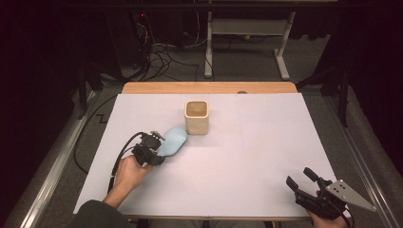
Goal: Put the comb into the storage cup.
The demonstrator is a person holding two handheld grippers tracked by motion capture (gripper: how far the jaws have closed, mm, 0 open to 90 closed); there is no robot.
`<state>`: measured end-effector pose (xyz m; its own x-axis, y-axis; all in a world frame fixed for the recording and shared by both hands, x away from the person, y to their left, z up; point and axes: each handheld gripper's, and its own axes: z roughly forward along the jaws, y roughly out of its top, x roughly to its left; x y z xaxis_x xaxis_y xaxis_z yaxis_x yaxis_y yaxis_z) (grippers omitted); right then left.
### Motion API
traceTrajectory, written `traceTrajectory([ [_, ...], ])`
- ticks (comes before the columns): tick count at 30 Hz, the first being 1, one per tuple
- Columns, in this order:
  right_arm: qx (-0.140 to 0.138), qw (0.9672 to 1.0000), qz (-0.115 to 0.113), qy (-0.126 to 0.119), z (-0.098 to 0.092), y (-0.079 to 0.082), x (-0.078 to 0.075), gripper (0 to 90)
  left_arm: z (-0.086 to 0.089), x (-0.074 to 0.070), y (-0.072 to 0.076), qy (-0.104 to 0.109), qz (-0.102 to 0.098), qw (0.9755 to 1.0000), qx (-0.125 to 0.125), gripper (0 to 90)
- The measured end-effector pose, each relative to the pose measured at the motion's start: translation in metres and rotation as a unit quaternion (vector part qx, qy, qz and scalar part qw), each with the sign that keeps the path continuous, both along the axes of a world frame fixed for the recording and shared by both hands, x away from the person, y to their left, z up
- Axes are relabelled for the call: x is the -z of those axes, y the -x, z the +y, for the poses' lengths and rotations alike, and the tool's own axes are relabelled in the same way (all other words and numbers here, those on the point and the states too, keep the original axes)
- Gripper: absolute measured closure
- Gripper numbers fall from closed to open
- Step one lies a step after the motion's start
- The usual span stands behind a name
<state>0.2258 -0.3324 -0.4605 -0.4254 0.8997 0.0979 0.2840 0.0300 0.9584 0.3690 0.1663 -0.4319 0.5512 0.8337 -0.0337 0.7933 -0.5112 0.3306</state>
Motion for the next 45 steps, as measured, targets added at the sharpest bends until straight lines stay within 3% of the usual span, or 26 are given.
traceTrajectory([
  [11,0.000,1.0000,0.000,0.000,0.000,0.000,0.000,26.6,0.001,-0.004,0.004,0.004,-0.005,0.9999,0.009,69.8],
  [26,0.000,1.0000,0.000,0.000,0.000,0.000,0.000,26.6,0.005,-0.015,0.017,0.033,-0.024,0.9989,0.022,69.7],
  [45,-0.001,1.0000,0.000,0.002,0.000,0.000,0.000,26.7,0.005,-0.025,0.031,0.068,-0.044,0.9959,0.039,69.7],
])
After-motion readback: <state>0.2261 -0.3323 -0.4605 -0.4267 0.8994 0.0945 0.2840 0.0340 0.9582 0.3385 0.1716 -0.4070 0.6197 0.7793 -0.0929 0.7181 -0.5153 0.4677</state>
